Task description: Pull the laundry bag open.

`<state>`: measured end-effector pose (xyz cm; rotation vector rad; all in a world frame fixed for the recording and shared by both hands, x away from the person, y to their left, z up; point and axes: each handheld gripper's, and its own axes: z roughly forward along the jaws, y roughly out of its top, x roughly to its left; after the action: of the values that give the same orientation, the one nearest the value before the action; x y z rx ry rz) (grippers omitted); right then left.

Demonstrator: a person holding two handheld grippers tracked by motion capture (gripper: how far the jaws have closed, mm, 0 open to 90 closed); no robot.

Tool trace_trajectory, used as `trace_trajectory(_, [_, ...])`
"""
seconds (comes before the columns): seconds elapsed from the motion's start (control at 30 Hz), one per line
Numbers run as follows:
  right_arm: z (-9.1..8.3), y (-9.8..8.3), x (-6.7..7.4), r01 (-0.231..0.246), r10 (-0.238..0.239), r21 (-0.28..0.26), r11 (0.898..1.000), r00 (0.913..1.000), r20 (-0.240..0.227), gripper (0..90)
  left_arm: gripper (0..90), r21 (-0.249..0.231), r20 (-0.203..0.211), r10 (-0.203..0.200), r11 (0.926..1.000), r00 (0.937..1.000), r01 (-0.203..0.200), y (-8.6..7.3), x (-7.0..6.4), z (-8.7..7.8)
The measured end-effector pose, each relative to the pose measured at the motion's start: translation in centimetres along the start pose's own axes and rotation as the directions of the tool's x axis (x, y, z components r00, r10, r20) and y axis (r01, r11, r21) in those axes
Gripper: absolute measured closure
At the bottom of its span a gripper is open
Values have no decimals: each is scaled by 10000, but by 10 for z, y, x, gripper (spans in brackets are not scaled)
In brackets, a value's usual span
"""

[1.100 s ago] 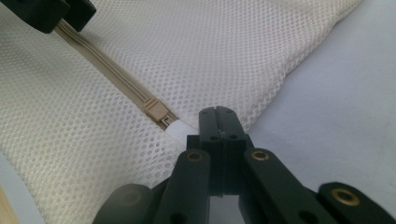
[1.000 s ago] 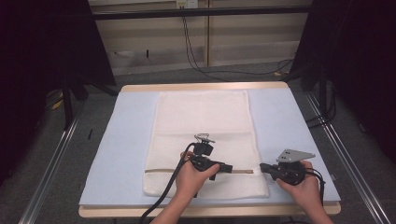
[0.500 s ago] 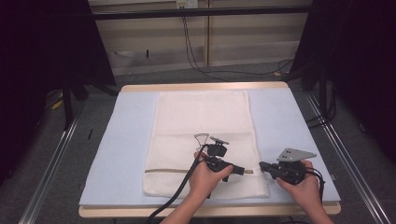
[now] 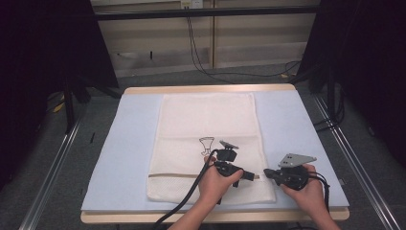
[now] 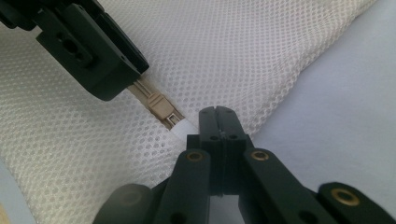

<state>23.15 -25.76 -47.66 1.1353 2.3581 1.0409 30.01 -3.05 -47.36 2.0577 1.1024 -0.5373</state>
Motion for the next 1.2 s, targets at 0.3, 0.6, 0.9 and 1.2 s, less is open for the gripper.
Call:
trace_trajectory(0.3, [1,-2,-1,-118,117,-36,9999,9999,-47,900,714,-118,67,-687,9976,9976,687,4,-3,13])
trace_trajectory(0.6, [2,-2,-1,-121,120,-46,9999,9999,-62,900,803,-184,-188,-701,9974,9974,698,6,-5,24])
trace_trajectory(0.9, [2,-2,2,450,-451,96,9989,9989,125,900,872,-293,227,-1150,9929,9931,1157,6,-2,27])
trace_trajectory(1.2, [4,-4,1,398,-398,25,9992,9992,-34,900,873,-284,306,-1283,9912,9913,1292,4,1,21])
